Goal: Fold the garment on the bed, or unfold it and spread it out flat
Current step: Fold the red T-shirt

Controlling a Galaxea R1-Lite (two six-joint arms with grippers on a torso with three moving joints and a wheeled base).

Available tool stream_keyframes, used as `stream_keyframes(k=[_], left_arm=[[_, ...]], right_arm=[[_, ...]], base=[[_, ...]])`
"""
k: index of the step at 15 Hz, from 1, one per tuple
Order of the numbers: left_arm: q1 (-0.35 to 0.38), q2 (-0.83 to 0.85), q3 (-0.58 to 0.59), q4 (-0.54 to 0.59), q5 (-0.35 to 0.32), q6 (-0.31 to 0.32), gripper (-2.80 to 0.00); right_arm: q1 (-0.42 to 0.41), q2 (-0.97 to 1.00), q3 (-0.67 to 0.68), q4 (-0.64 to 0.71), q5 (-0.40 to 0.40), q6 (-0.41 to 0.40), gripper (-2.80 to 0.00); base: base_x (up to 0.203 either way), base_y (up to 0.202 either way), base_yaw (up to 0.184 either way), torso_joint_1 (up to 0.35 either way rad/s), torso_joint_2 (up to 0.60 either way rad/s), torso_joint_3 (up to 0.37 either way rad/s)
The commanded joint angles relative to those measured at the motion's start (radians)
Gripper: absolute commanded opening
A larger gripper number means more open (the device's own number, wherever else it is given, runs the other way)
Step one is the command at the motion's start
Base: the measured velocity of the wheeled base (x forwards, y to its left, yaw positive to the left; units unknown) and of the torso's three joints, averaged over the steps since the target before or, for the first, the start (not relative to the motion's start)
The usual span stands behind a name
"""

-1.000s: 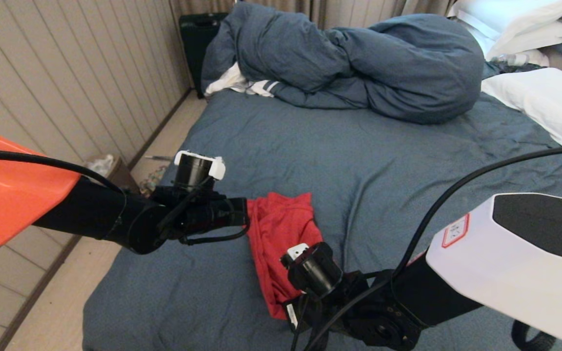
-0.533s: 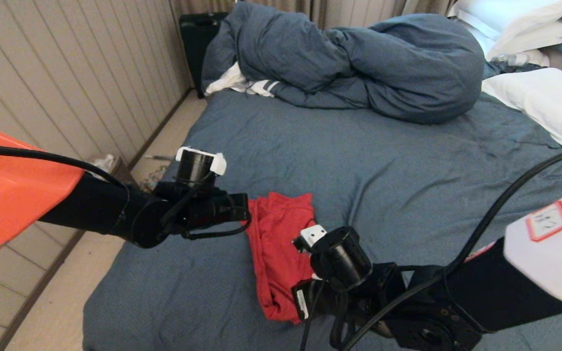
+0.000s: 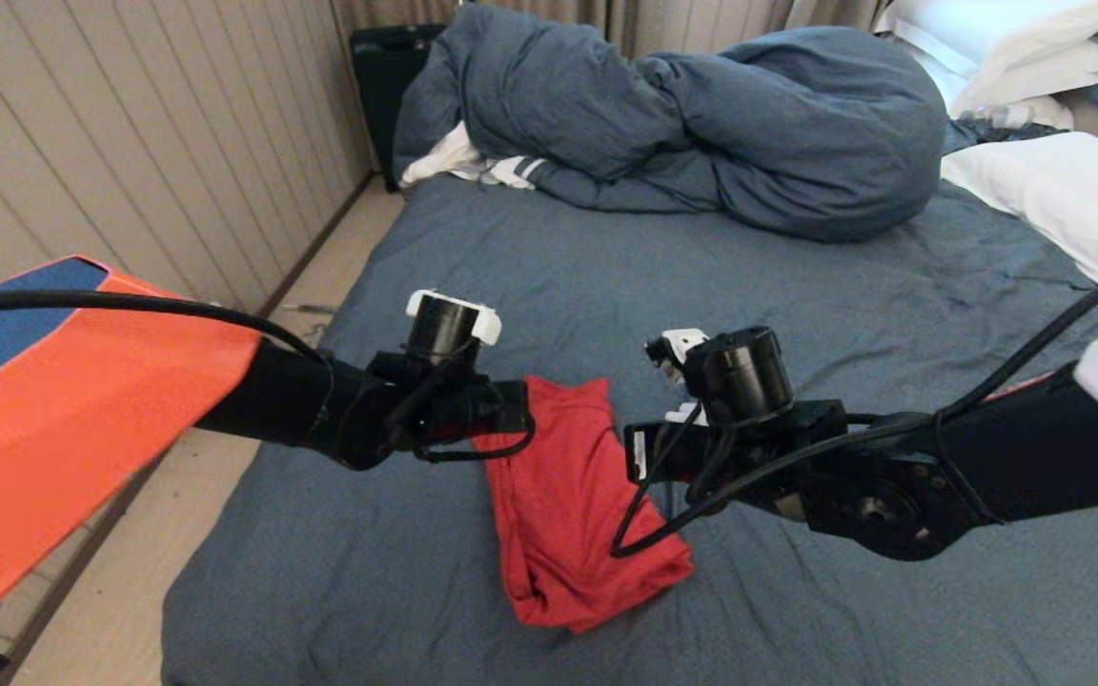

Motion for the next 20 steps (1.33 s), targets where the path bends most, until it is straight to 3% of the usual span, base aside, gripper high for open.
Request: stream_keyframes(k=[1,13,20], left_arm=[[-0.04,0.059,-0.031,-0.001,0.006,-0.002,-2.8],[-0.059,0.189,-0.108,-0.01,0.011,0.004,-2.8],[0.005,0.236,-0.138,-0.008,0.013,0.001,-2.8]], right_arm=[[-0.013,0.07,-0.013,-0.005,0.003,0.001,-2.8],[-0.001,0.242,0.011,-0.008,0.023,0.008,-2.8],[-0.013,0.127,0.284,-0.124,0.022,0.005,-2.8]], base=[[0.0,0.0,0.0,0.0,0.0,0.0],[0.0,0.0,0.0,0.0,0.0,0.0],[0.0,0.0,0.0,0.0,0.0,0.0]])
